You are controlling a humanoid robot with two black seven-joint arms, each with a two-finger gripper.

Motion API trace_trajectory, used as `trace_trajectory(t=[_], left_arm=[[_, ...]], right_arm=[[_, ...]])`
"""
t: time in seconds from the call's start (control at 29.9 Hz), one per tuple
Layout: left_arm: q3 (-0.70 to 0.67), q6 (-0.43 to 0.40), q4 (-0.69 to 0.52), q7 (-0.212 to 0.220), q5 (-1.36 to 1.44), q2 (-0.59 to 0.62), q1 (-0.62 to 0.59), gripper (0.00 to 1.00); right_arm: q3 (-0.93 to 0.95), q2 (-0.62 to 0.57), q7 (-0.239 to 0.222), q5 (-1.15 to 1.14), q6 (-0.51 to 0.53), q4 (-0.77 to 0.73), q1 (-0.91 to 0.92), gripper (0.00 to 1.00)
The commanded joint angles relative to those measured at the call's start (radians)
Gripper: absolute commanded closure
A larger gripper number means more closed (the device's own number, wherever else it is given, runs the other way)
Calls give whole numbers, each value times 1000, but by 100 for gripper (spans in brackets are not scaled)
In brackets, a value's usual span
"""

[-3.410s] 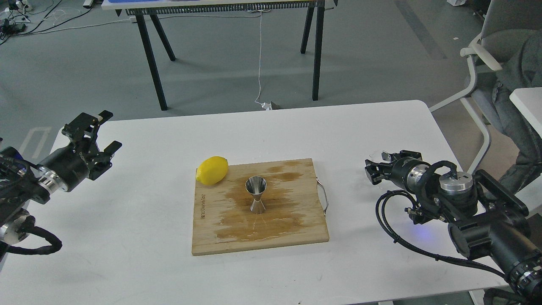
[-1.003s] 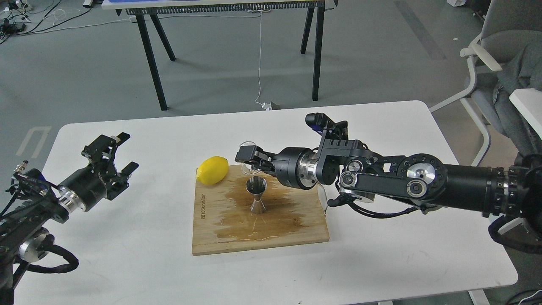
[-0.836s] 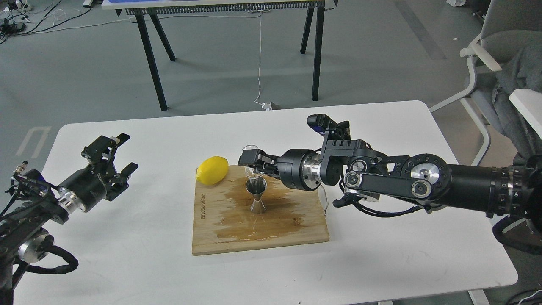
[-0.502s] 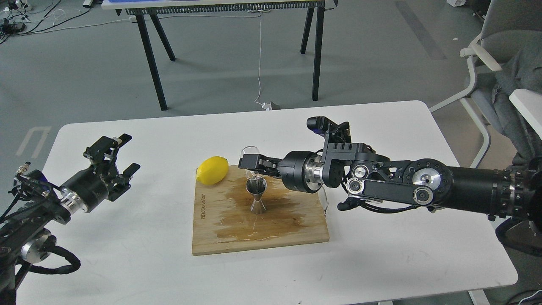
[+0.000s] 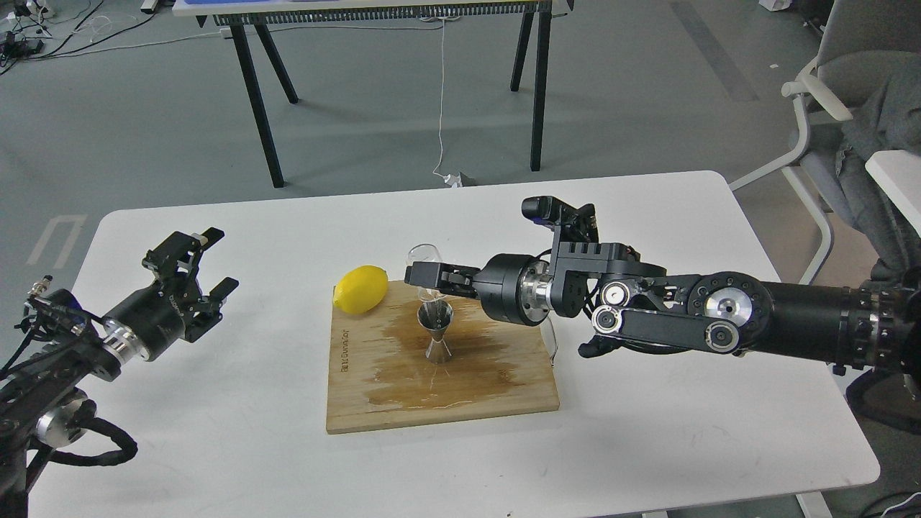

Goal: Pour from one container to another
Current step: 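Tilt the glass with the right gripper to pour into the jigger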

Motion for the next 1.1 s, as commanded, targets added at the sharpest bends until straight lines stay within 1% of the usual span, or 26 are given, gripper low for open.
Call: trace_trajectory(t=[0.0,0.4,0.67,0.84,1.0,1.07], left_arm=[[0,0,0,0,0,1,0,1],[0,0,0,0,0,0,1,1],[0,0,0,0,0,-2,1,1],[0,0,0,0,0,0,3,1],[0,0,0,0,0,0,9,1],[0,0,0,0,0,0,9,1]], right_arm=[[-19,-6,24,-25,0,0,0,76],[-30,-32,79,-101,0,0,3,76],[-53,-38,110,-128,0,0,6,76],[-54,-42,138,-131,0,-2,6,76],[-56,-43,156,-157,-3,-2,6,76],[-54,-43,156,-155,-8,-5,5,76]])
